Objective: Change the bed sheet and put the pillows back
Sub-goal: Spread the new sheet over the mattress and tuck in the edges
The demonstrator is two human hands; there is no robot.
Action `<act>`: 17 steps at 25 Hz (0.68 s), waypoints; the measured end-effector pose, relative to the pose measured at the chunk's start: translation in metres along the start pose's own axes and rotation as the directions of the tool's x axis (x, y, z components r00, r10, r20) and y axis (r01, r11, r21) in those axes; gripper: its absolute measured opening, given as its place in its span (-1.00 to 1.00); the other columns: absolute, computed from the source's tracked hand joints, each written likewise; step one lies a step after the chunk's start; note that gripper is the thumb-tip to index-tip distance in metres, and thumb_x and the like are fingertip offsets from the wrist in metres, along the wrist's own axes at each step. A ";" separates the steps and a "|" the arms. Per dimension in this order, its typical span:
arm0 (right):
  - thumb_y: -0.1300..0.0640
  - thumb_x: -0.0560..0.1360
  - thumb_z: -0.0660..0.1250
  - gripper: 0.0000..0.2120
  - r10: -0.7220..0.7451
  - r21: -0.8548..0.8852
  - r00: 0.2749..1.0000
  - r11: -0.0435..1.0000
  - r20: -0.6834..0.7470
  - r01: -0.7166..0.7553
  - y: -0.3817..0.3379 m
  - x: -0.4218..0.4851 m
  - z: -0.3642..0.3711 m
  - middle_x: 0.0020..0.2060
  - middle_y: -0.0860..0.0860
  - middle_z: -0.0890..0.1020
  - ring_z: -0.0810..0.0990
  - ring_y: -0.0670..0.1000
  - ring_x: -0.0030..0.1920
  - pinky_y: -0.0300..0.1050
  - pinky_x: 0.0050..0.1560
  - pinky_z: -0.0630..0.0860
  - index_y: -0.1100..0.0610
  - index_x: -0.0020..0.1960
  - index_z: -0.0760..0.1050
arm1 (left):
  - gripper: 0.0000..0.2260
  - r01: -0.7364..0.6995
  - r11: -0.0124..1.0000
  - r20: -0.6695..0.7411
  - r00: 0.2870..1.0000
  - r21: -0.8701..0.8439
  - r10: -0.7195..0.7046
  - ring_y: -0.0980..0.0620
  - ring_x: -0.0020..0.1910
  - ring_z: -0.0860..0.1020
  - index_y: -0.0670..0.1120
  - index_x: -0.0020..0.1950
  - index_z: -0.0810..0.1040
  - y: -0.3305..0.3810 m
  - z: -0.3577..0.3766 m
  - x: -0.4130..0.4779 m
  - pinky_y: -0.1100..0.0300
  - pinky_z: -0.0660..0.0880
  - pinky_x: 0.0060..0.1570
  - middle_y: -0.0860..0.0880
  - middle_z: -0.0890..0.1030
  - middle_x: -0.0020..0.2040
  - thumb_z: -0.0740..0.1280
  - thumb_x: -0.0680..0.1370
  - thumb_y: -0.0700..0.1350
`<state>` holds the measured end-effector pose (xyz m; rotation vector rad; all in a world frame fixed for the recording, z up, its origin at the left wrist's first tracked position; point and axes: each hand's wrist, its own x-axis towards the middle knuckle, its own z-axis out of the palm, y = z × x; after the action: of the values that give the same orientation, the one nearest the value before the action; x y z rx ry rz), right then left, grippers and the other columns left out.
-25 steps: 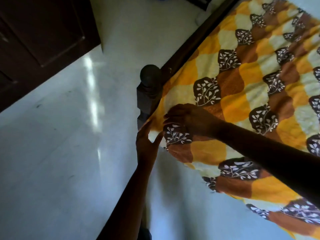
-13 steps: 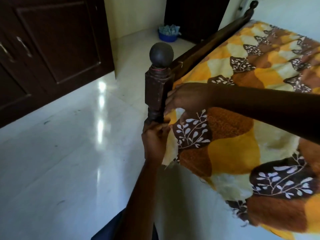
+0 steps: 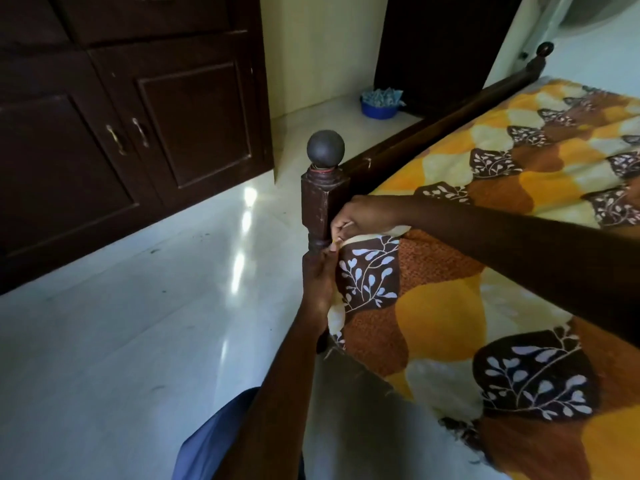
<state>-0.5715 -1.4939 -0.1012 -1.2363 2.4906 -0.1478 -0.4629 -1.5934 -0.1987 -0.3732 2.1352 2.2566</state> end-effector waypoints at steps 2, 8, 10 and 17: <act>0.19 0.52 0.29 -0.83 0.003 0.026 1.000 1.000 -0.005 -0.002 -0.001 -0.001 -0.007 -0.01 0.02 0.67 0.58 -0.09 -0.05 -0.48 -0.14 0.35 0.17 0.05 0.61 | -0.63 0.014 0.999 0.012 1.000 -0.033 -0.013 -0.08 0.05 0.59 -0.23 0.21 0.50 -0.001 0.000 0.004 0.19 0.56 0.01 -0.12 0.61 0.10 0.15 0.61 0.03; 0.04 0.54 0.28 -0.74 -0.030 -0.161 0.991 0.986 0.134 0.052 0.005 -0.011 -0.018 0.05 0.00 0.64 0.57 0.00 0.05 -0.13 0.10 0.45 0.16 0.12 0.59 | -0.70 -0.071 0.997 -0.002 0.997 -0.034 0.071 -0.02 -0.17 0.64 -0.14 -0.06 0.60 0.005 -0.020 -0.003 0.16 0.57 -0.13 -0.13 0.67 -0.13 0.16 0.61 0.01; 0.08 0.55 0.26 -0.76 -0.025 -0.160 0.996 0.986 0.081 0.038 0.004 -0.009 -0.017 0.02 0.07 0.66 0.60 0.05 0.02 -0.12 0.03 0.44 0.20 0.05 0.61 | -0.68 -0.091 0.996 0.005 0.996 0.015 0.091 0.00 -0.18 0.62 -0.11 -0.14 0.55 0.011 -0.021 -0.006 0.16 0.53 -0.13 -0.11 0.65 -0.17 0.14 0.62 0.03; 0.09 0.59 0.17 -0.72 0.104 -0.181 0.994 0.979 0.018 -0.099 -0.001 -0.008 -0.017 0.15 0.10 0.61 0.55 0.09 0.13 -0.09 0.12 0.43 0.17 0.16 0.57 | -0.66 -0.109 0.988 0.018 0.994 0.111 0.108 -0.04 0.17 0.55 -0.05 0.26 0.51 0.018 0.005 -0.020 -0.01 0.45 0.25 -0.12 0.58 0.21 0.13 0.61 0.08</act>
<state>-0.5722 -1.4893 -0.0830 -1.1660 2.5826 0.1216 -0.4471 -1.5868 -0.1777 -0.2459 2.3175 2.1727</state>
